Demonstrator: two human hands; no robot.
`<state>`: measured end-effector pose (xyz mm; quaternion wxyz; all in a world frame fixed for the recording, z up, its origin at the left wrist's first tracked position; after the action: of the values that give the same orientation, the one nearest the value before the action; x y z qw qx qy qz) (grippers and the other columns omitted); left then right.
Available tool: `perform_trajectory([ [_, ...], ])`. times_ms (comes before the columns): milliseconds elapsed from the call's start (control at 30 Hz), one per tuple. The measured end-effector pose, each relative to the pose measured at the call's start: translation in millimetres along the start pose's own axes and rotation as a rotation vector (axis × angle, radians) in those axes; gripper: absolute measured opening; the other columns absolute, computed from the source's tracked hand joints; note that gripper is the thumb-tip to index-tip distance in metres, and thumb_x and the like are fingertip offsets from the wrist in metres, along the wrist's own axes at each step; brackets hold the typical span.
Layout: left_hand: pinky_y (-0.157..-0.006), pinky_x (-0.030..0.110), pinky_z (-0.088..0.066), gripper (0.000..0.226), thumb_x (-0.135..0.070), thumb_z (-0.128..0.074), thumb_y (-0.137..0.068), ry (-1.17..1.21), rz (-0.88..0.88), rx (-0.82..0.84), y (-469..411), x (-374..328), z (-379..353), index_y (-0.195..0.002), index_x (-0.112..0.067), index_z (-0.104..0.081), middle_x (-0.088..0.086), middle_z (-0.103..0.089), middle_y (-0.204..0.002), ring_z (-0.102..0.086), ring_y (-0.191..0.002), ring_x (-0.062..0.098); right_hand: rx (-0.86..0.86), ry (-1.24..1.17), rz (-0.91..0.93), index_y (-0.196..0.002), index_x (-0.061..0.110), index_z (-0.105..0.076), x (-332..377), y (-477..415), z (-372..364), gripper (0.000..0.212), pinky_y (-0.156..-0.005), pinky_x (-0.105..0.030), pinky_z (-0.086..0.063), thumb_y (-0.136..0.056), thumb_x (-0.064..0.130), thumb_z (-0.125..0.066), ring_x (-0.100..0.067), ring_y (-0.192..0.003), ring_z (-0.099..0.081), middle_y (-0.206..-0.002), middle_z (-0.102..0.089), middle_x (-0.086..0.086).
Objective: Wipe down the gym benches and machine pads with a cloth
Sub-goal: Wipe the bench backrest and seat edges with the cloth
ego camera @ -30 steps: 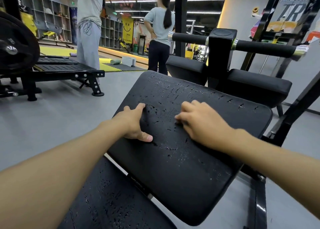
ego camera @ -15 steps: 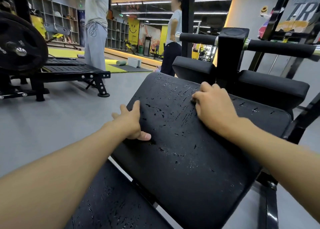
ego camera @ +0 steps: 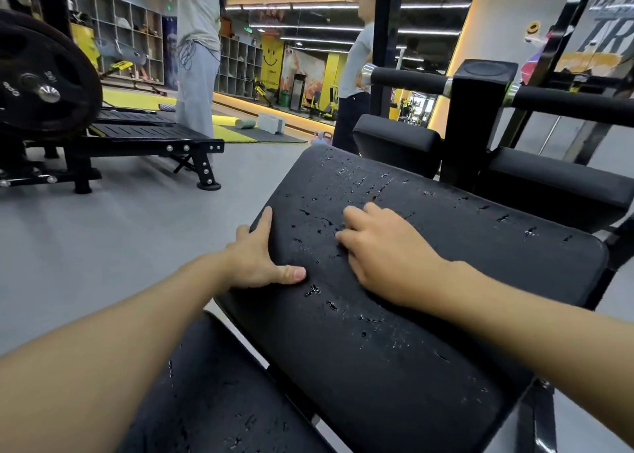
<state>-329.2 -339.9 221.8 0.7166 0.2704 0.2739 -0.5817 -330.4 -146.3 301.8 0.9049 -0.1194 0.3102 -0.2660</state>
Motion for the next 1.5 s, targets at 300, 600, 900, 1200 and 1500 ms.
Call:
perform_trajectory([
  [300, -0.113, 0.045, -0.033, 0.120, -0.101, -0.048, -0.049, 0.095, -0.168, -0.304, 14.0, 21.9, -14.3, -0.151, -0.056, -0.003, -0.023, -0.021, -0.150, -0.029, -0.141, 0.007, -0.024, 0.041, -0.023, -0.076, 0.012, -0.067, -2.9, -16.8, -9.1, 0.003, -0.057, -0.034, -0.035, -0.073, 0.011, -0.067, -0.030, -0.070, -0.048, -0.084, -0.053, -0.008],
  [600, -0.110, 0.043, -0.034, 0.119, -0.102, -0.045, -0.048, 0.092, -0.175, -0.319, 12.6, 25.0, -14.4, -0.151, -0.056, -0.004, -0.024, -0.019, -0.152, -0.027, -0.142, 0.007, -0.051, -0.080, -0.129, -0.097, 0.011, -0.072, -15.4, -34.6, -4.1, 0.022, -0.072, -0.040, -0.044, -0.091, 0.018, -0.052, -0.031, -0.084, -0.047, -0.095, -0.052, -0.007],
  [900, -0.109, 0.042, -0.035, 0.118, -0.101, -0.044, -0.049, 0.082, -0.180, -0.332, 10.9, 26.1, -14.9, -0.151, -0.055, -0.005, -0.023, -0.020, -0.150, -0.027, -0.141, 0.006, -0.085, -0.124, -0.207, -0.100, 0.007, -0.065, -25.4, -55.6, -3.6, 0.017, -0.080, -0.045, -0.045, -0.091, 0.016, -0.053, -0.036, -0.093, -0.050, -0.103, -0.056, -0.013],
  [1200, -0.109, 0.042, -0.035, 0.117, -0.101, -0.043, -0.050, 0.087, -0.188, -0.338, 10.2, 26.7, -14.7, -0.151, -0.056, -0.004, -0.026, -0.020, -0.148, -0.028, -0.139, 0.004, -0.107, -0.067, -0.280, -0.102, 0.007, -0.070, -40.1, -75.0, -9.4, 0.022, -0.075, -0.040, -0.041, -0.091, 0.013, -0.052, -0.035, -0.090, -0.048, -0.102, -0.054, -0.013],
  [1500, -0.103, 0.038, -0.035, 0.116, -0.101, -0.043, -0.050, 0.089, -0.203, -0.346, 10.4, 27.6, -14.6, -0.150, -0.056, -0.005, -0.027, -0.020, -0.147, -0.028, -0.138, 0.003, -0.108, -0.031, -0.345, -0.103, 0.006, -0.070, -54.2, -92.8, -10.6, 0.024, -0.076, -0.042, -0.039, -0.093, 0.015, -0.050, -0.036, -0.093, -0.047, -0.107, -0.053, -0.014],
])
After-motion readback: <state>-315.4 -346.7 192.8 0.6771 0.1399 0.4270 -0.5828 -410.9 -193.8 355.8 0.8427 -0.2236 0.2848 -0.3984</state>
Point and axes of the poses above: each hand's wrist, its own y-axis away from the middle knuckle, its own z-axis out of the back of the hand, x = y × z, the point moved 5 cm from there along -y, towards the middle knuckle
